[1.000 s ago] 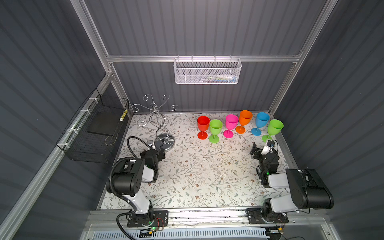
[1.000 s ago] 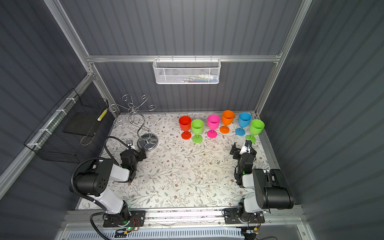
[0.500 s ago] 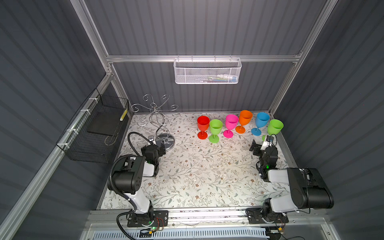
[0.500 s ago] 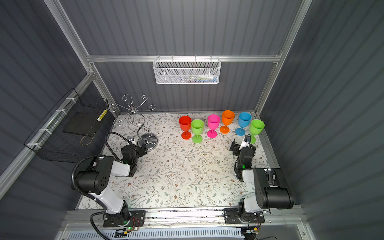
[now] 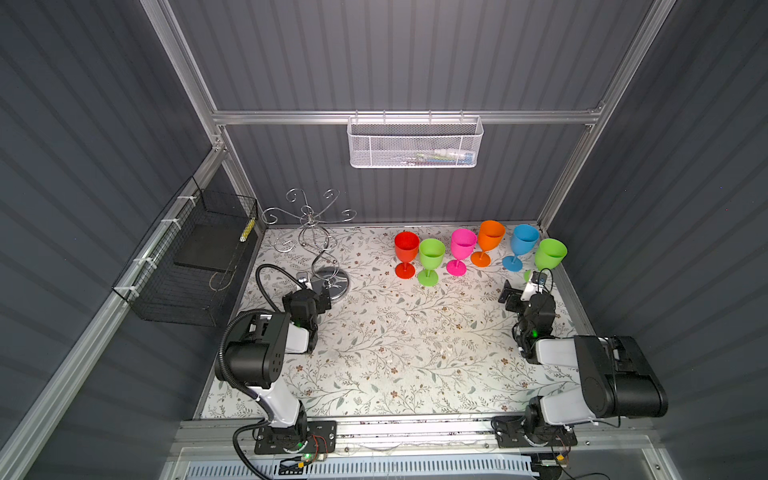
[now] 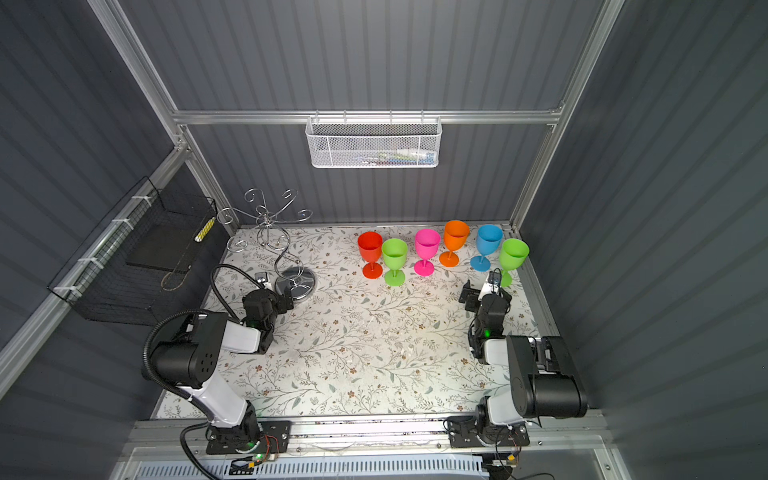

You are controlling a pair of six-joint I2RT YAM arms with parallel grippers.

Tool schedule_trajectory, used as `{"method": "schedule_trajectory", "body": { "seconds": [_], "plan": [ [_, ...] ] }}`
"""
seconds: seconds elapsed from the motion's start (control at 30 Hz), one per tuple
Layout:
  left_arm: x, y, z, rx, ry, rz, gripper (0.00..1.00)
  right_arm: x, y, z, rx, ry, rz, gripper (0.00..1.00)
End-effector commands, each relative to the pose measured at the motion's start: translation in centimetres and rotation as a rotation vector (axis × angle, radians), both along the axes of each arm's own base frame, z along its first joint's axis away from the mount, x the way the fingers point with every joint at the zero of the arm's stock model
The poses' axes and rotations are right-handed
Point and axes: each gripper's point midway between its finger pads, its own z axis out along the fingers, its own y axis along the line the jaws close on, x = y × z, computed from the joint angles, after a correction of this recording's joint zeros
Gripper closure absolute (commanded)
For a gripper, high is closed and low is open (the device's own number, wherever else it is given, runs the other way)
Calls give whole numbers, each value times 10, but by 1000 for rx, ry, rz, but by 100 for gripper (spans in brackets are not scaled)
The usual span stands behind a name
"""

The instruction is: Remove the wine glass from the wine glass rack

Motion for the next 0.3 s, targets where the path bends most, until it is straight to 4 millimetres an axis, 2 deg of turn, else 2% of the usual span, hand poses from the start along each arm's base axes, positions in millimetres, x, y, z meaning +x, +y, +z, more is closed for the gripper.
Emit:
{"method": "schedule_trajectory", "body": {
  "seconds": [0.0,0.27],
  "plan": [
    [1,4,1,7,-5,20,0,3,2,4,0,-10,11,1],
    [1,4,1,6,-5,20,0,2,2,5,-1,-14,11,1]
  ]
}}
